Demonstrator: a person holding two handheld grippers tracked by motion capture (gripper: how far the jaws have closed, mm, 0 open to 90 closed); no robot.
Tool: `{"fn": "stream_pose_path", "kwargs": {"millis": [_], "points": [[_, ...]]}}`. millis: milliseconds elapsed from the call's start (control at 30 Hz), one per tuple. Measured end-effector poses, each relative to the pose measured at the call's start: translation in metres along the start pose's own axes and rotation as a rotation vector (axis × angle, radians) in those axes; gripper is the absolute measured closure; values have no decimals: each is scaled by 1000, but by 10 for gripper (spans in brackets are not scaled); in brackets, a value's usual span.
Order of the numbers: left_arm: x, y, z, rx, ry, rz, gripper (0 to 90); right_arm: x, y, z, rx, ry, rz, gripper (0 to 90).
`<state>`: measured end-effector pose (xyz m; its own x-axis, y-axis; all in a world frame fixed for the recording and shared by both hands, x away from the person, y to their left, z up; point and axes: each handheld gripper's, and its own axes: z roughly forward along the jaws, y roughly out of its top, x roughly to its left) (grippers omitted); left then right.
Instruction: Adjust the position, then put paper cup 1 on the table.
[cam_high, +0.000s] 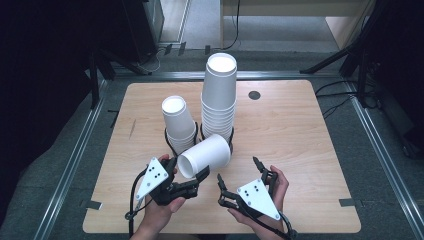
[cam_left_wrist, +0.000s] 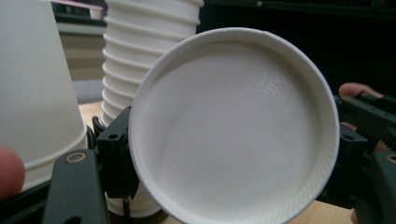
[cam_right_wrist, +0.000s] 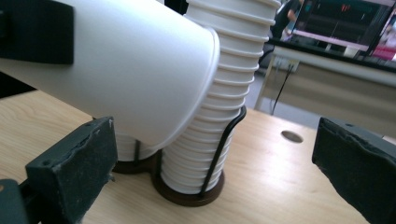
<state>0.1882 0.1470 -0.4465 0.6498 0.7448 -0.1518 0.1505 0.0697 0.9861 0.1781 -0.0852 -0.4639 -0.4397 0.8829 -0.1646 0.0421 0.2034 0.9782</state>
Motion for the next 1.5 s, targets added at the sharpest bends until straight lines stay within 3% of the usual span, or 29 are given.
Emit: {"fn": "stream_pose_path", "kwargs": {"millis": [100, 300, 600, 733, 1033, 1267, 1500], "points": [[1, 0, -2, -27, 7, 2, 248, 0, 5, -1, 14, -6, 40, 28], [3, -5, 0, -68, 16, 26, 247, -4, 15, -1, 37, 52, 207, 48], [8, -8, 1, -129, 35, -6, 245, -11, 24, -2, 75, 150, 478, 53], [10, -10, 1, -146, 48, 1, 243, -11, 27, 1, 103, 173, 544, 5], [12, -15, 1, -205, 61, -20, 242, -10, 38, 9, 106, 191, 674, 0], [9, -18, 3, -224, 63, -10, 242, -10, 47, 19, 124, 205, 849, 0], [8, -19, 4, -230, 64, -7, 241, -7, 48, 27, 138, 216, 926, 0]]}}
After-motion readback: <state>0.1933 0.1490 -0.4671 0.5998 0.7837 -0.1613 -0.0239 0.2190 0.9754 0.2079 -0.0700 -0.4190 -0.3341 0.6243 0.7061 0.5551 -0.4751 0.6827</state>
